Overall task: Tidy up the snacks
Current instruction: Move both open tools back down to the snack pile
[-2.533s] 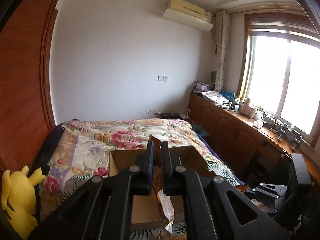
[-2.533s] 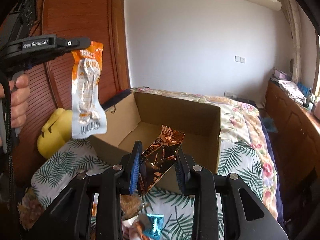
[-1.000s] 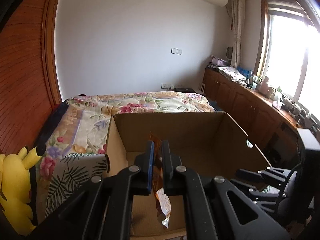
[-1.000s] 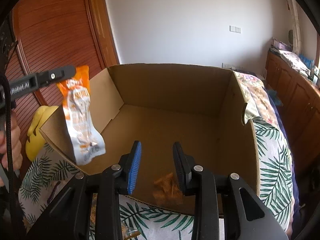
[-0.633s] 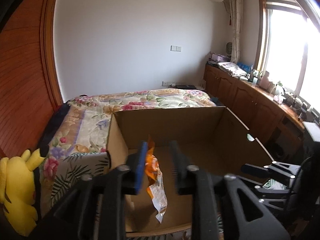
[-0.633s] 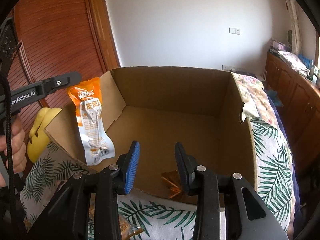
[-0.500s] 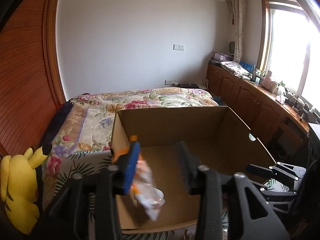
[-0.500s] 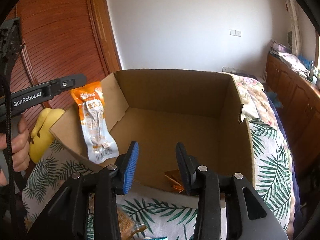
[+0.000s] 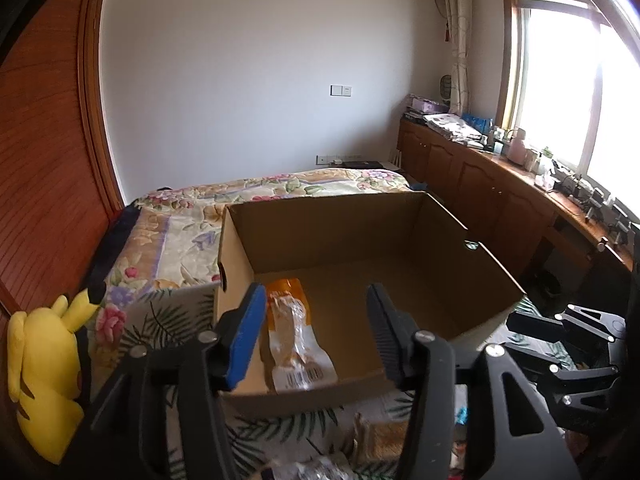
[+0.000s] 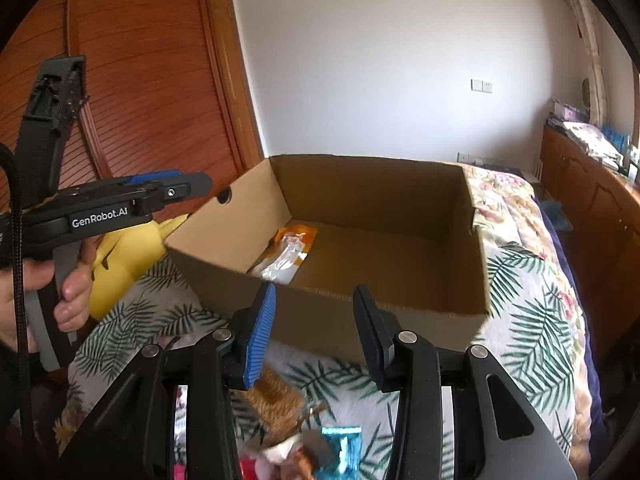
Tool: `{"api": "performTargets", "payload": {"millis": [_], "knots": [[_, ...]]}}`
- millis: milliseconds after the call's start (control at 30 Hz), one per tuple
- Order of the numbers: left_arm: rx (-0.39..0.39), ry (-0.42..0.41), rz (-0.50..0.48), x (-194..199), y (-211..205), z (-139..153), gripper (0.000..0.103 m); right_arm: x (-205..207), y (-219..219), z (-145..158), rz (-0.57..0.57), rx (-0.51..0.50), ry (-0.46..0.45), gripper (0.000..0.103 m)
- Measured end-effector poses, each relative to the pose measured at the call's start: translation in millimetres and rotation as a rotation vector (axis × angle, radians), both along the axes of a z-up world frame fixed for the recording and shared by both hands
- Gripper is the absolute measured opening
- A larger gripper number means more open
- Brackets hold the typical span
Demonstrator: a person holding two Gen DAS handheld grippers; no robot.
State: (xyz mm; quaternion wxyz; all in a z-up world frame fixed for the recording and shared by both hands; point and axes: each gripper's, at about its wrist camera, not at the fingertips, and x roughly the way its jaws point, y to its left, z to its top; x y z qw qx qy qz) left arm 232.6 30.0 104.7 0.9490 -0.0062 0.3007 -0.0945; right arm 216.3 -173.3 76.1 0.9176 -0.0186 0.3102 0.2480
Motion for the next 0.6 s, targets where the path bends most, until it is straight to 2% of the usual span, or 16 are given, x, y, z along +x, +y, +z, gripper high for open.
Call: {"api": "performTargets", "payload": {"millis": [67,400,600], "knots": [[-0.011,-0.007,-0.008,-11,0,0,0.072,-12,-4,1,0.007,0.006,-0.007,0.042],[-0.001,0.011,-0.053,-44,-3,-16,0.072,-57,-26,-25,0.0,-0.015,-0.005,0.056],[0.021,0.045,-0.079,-68,-7,-43,0.073,-77,-41,-54,-0.017,-0.042,0.037,0.057]]}}
